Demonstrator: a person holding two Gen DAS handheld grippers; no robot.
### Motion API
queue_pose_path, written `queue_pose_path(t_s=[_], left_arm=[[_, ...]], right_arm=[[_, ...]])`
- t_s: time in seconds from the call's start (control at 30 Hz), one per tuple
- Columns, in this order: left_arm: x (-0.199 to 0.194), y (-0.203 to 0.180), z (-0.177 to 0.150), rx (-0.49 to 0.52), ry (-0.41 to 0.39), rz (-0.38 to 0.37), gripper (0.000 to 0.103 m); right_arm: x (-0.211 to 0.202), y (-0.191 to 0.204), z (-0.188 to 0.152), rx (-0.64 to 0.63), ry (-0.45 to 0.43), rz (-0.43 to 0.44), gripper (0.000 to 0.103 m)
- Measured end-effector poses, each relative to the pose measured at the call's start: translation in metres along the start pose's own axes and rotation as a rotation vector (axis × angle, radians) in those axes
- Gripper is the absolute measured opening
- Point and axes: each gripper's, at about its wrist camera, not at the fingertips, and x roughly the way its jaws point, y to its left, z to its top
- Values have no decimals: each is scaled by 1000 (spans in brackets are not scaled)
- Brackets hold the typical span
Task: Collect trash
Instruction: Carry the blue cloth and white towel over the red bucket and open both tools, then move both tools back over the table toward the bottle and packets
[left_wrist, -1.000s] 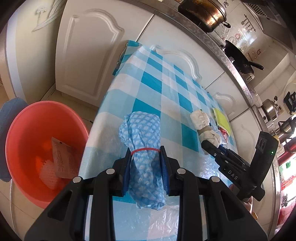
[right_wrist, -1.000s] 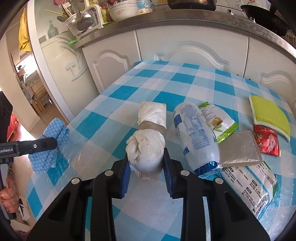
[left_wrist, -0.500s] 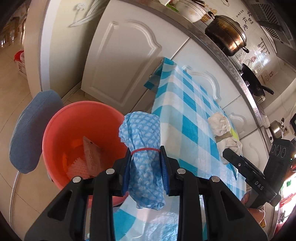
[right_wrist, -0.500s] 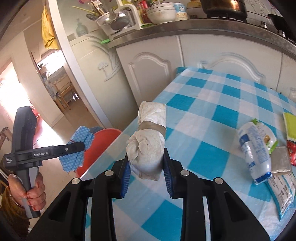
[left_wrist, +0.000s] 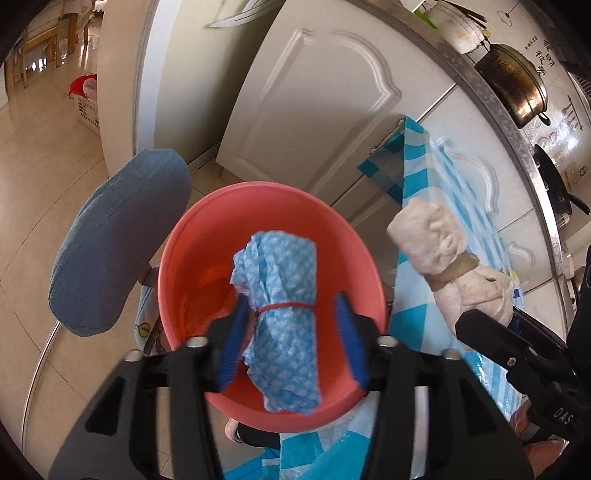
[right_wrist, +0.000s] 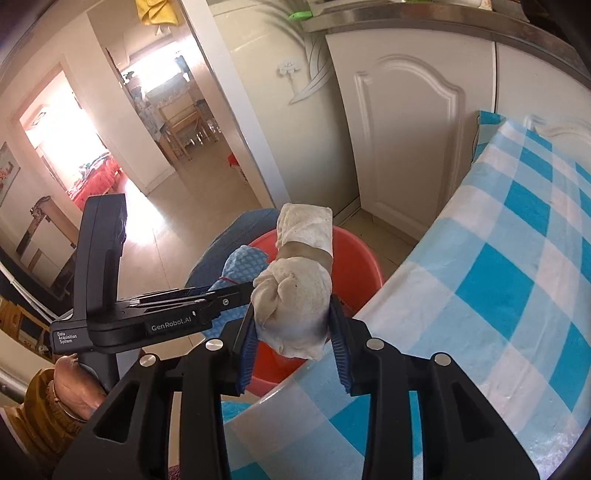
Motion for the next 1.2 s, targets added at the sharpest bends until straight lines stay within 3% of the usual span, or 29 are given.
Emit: queue_pose_path(t_s=[0.03, 0.13, 0.3, 0.5, 0.7, 0.97, 1.2], left_arm=[[0, 4, -1, -10, -7, 17, 85], [2, 13, -1, -32, -2, 32, 87], [-8, 27, 0, -81, -17, 41, 90], [-21, 25, 2, -82, -65, 55, 91], [-27, 8, 0, -7, -89, 59, 92], [-40, -21, -3, 29, -135, -55, 92], [-64, -47, -8, -6, -262, -169, 92]], right_arm=[[3, 1, 0, -1, 1, -4, 52], [-1, 3, -3, 4, -26, 0, 70], [-26, -7, -8, 30, -110, -37, 81], [-63, -33, -17, 101, -221, -80, 84], [-86, -57, -30, 174, -301, -100, 90], [-105, -75, -47, 196, -373, -107, 90], [-136, -90, -61, 177, -491, -169, 95]])
